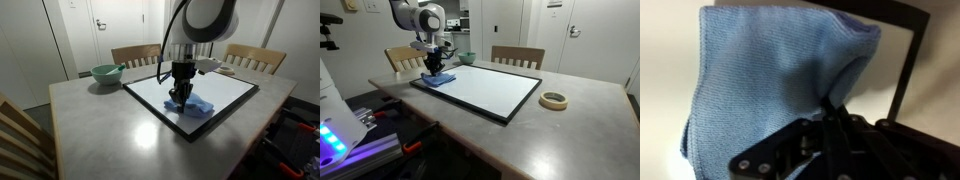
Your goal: Use the blue cloth to wipe the board
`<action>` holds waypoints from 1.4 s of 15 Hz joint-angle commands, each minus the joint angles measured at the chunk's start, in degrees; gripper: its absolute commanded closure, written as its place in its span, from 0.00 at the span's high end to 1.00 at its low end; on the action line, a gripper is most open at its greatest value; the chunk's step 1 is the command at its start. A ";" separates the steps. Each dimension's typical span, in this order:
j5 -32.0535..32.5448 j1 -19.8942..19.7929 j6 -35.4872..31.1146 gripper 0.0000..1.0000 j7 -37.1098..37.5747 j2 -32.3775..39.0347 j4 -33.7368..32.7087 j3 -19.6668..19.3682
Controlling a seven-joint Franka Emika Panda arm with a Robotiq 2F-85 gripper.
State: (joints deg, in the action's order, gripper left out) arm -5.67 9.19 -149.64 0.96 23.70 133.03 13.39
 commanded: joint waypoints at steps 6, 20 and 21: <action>-6.46 0.30 1.51 0.01 -0.57 2.95 -2.80 3.10; -6.63 0.14 3.42 0.92 -1.87 0.10 -3.82 4.09; -7.31 -0.40 3.84 0.98 -2.98 -0.62 -3.64 4.86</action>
State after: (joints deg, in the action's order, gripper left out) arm -11.10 9.59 -148.07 0.27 25.54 129.03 17.34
